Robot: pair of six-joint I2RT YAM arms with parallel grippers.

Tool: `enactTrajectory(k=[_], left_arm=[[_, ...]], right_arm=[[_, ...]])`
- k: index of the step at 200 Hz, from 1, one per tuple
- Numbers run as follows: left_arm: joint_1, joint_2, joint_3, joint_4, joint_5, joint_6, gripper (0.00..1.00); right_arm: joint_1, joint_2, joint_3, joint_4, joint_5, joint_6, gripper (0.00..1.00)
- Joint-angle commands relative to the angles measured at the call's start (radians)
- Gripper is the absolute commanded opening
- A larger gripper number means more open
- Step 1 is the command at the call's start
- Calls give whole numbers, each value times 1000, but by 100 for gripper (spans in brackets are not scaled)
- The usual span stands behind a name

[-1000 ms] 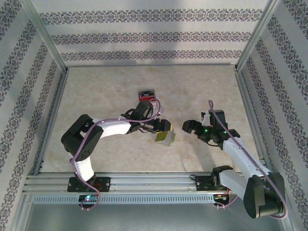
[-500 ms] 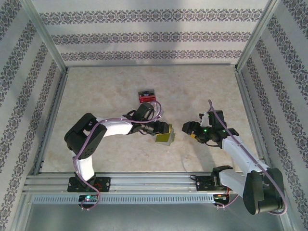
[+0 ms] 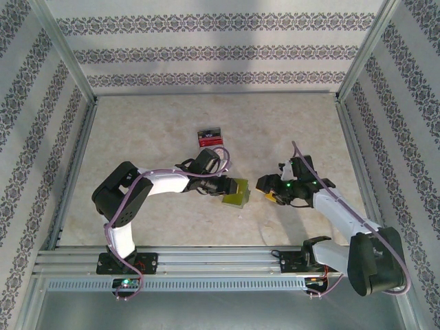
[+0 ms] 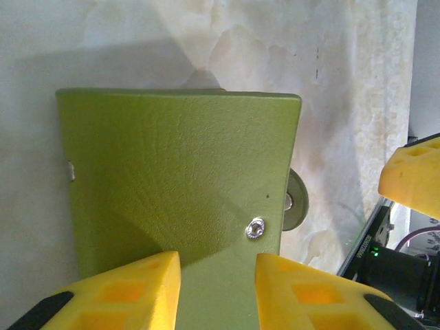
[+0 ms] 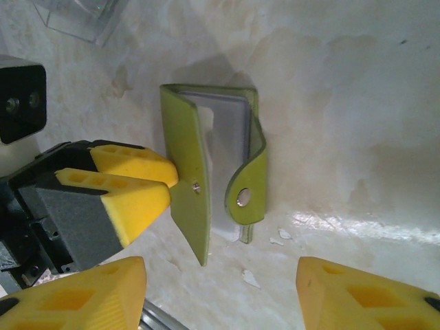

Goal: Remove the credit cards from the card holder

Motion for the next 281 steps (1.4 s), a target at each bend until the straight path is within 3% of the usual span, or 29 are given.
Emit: enactTrajectory(k=[1,38,140,225,281], left_arm=[[-12,26,-5,-49,-17,22,32],[-12,40,-3,-52,-30,9,27],[-22,80,13,-94,-60,5,24],[-23,83,13,-102,-62,15,24],[-23,75,9,-84,-54,11,24]], right_arm=[[34,29,44,-5,32,35,58],[93,90,81,-1,59,55,54],[169,233,195,-129,196,33,41],[201,303,217,-126,213,23,29],[205,305,220,-127,217,20,29]])
